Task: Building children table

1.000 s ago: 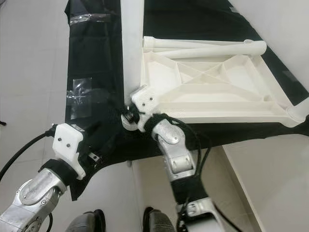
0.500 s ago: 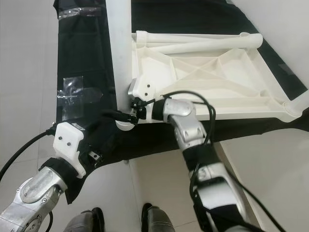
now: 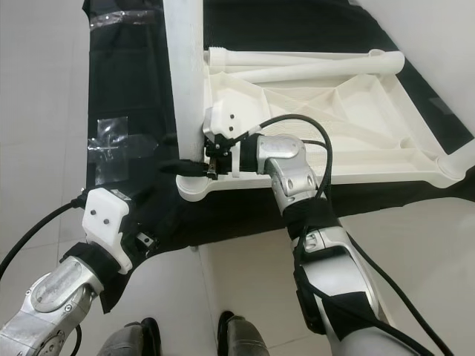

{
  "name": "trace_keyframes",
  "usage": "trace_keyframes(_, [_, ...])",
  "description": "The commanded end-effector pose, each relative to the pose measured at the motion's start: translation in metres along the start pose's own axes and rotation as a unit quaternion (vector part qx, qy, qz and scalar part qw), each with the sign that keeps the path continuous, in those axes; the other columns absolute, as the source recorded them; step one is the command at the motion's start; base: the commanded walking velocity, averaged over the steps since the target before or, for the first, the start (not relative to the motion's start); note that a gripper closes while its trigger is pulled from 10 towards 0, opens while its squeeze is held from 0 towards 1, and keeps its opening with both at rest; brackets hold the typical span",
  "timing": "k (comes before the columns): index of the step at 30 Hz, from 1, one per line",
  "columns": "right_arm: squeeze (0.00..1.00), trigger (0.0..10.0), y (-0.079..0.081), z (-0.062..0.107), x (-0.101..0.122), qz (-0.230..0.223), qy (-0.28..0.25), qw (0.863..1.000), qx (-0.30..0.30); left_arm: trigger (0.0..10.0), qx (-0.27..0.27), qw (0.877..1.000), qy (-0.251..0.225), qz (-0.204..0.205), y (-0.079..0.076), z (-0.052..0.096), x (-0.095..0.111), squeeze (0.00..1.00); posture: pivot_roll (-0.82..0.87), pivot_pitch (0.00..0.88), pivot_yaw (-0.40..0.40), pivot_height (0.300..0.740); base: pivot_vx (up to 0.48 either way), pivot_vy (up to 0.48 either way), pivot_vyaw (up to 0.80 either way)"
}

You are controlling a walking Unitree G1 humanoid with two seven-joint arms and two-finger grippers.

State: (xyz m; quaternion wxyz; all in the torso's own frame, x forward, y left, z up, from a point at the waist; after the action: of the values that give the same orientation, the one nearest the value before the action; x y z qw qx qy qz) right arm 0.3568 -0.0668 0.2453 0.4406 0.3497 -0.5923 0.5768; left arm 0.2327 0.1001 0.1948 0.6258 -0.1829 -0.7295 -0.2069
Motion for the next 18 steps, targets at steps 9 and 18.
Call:
trace_keyframes(9, [0.00,0.0,0.000,0.005,-0.013,0.009,0.004,0.995,-0.097,10.0,-0.007,1.000,0.008,0.005,-0.004,0.002,-0.004,0.00,0.09,0.262,-0.109,0.740,0.000,0.000,0.00])
trace_keyframes(18, [0.00,0.0,0.058,-0.016,-0.057,-0.078,0.047,0.926,-0.367,10.0,-0.012,1.000,0.012,0.011,-0.005,0.002,-0.006,0.00,0.07,0.256,-0.092,0.740,0.000,0.000,0.00])
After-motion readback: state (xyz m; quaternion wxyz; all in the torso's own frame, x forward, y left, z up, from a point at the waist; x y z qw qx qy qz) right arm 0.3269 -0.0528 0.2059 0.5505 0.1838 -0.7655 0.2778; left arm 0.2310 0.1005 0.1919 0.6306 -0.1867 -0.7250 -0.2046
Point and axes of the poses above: a point about 5 cm out from each wrist's last joint towards the gripper, its own z axis pointing back from the gripper into the wrist, its own x axis along the axis of the wrist's last joint, y = z × x, the point moved 2 cm from there along -z, pointing out of the wrist towards the gripper, and after that the axes turned 2 degrees about z, right-handed, at the moved point
